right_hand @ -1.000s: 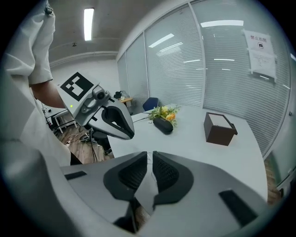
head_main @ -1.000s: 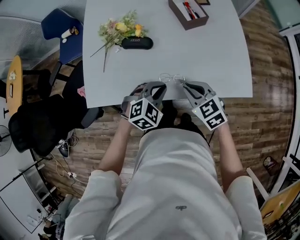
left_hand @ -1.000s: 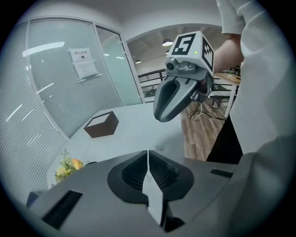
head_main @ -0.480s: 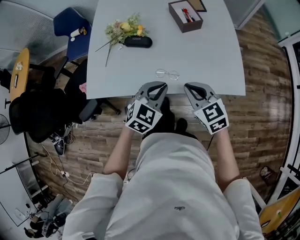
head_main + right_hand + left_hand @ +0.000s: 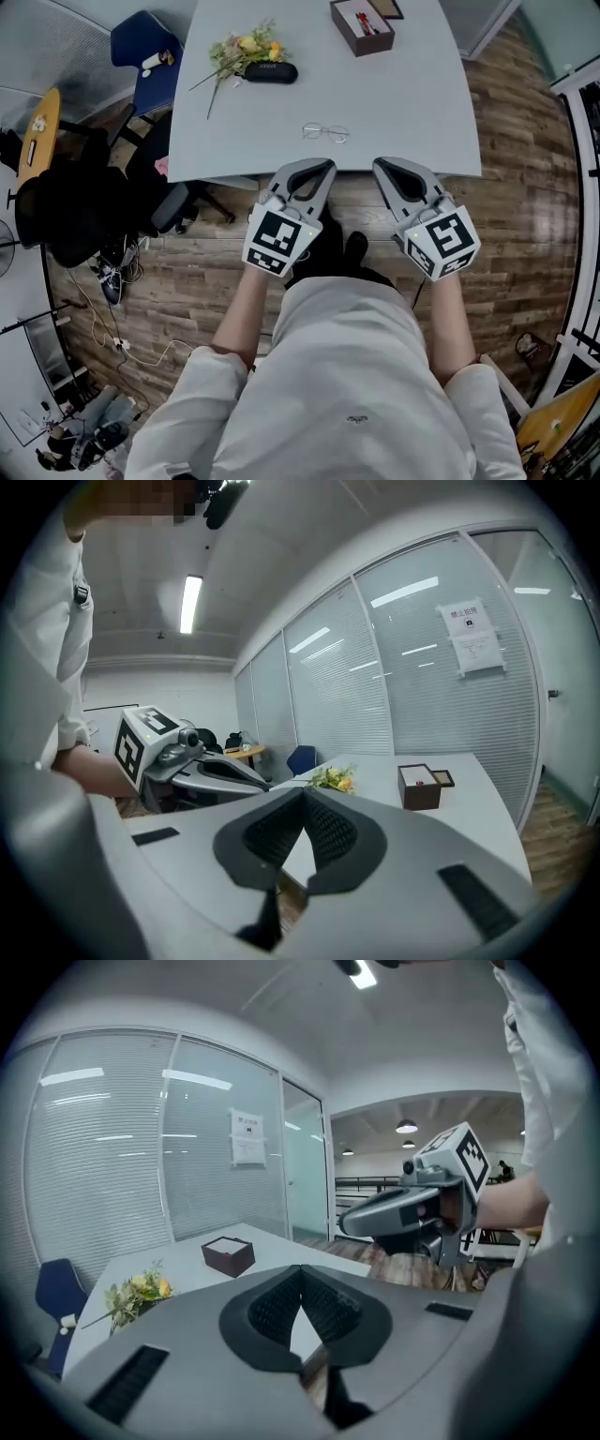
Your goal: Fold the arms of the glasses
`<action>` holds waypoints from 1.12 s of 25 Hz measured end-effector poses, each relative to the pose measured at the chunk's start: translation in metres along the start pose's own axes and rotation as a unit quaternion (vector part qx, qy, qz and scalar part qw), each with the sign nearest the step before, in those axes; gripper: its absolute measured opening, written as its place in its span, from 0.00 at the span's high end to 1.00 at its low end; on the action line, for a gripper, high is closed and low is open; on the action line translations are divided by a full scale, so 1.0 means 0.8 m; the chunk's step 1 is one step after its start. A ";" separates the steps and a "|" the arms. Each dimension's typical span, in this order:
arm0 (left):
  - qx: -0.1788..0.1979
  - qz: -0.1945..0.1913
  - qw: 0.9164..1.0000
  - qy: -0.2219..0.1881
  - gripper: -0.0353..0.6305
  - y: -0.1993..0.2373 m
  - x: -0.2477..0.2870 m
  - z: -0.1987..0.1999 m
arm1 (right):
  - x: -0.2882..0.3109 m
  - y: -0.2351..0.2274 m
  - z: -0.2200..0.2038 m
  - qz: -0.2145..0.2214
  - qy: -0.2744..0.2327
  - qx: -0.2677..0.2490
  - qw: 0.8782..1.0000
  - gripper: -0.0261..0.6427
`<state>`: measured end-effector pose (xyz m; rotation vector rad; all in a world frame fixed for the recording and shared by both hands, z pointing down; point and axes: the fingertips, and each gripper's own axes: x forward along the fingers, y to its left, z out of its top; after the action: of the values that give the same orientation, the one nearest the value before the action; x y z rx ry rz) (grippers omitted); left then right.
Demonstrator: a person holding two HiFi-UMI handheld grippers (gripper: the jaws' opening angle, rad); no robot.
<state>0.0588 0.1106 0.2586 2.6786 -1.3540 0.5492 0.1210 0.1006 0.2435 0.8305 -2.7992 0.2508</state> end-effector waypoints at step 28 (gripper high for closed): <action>-0.069 0.072 0.994 -0.039 0.92 -0.003 -0.083 0.002 | -0.043 0.038 0.013 0.035 -0.032 0.012 0.999 0.96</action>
<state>0.0251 0.1621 0.2335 2.5317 -1.5532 0.3531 0.1307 0.1412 0.2222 0.7589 -2.8948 0.2738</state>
